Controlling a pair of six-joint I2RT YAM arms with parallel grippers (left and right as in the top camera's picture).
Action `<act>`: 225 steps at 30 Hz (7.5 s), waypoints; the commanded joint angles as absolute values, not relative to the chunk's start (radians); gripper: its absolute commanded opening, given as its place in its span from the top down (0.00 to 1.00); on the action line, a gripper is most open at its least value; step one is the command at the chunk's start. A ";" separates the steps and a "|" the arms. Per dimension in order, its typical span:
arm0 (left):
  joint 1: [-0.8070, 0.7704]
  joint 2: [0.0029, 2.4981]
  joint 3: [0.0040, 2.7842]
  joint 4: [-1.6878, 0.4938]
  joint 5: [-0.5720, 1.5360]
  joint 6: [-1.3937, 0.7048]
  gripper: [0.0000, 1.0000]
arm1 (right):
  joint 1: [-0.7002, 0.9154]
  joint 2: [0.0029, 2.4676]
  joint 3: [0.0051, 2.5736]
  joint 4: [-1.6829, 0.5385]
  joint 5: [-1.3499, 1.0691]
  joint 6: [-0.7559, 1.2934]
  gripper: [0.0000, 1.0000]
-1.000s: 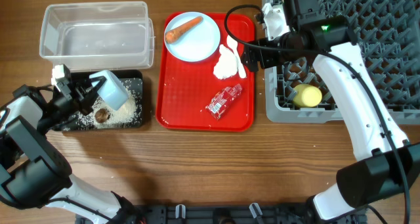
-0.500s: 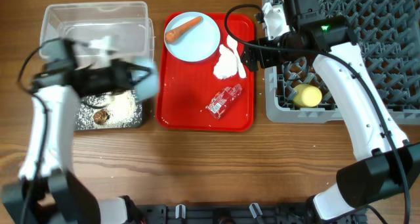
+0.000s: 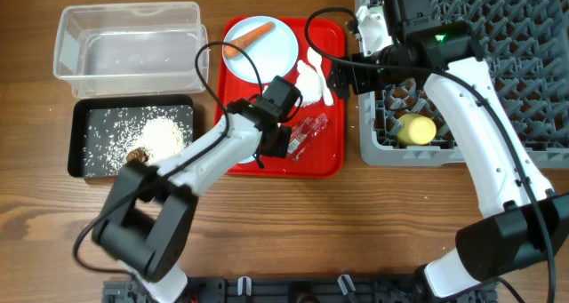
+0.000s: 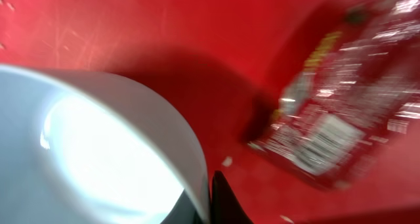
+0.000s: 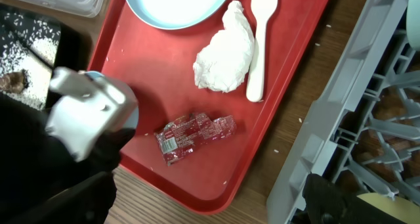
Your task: Sort waste into correct bins and load items into the dishwasher rack
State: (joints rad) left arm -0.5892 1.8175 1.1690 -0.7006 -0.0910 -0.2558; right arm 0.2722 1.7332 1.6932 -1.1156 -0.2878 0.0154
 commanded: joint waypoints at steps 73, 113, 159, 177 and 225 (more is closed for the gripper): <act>0.231 1.534 1.425 -1.030 0.074 -0.450 0.00 | 0.287 1.706 1.693 -1.028 1.081 0.235 0.96; 0.231 1.534 1.425 -1.048 0.075 -0.450 0.00 | 0.425 1.988 1.693 -1.208 0.772 0.116 0.95; -0.480 1.887 1.473 -0.578 0.088 -0.108 0.00 | 0.025 1.716 1.870 -1.124 -0.242 0.202 0.04; -0.544 2.283 1.717 -0.490 -0.046 -0.013 0.23 | 0.015 1.717 1.870 -1.217 -0.238 0.133 0.04; -0.612 2.039 1.636 -1.013 -0.056 0.121 0.09 | 0.015 1.717 1.870 -1.285 -0.226 0.078 0.04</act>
State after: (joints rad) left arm -0.5331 1.9472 1.6756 -1.0203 -0.0620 0.0086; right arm 0.0124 1.7241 1.8675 -1.2804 -0.2245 0.0994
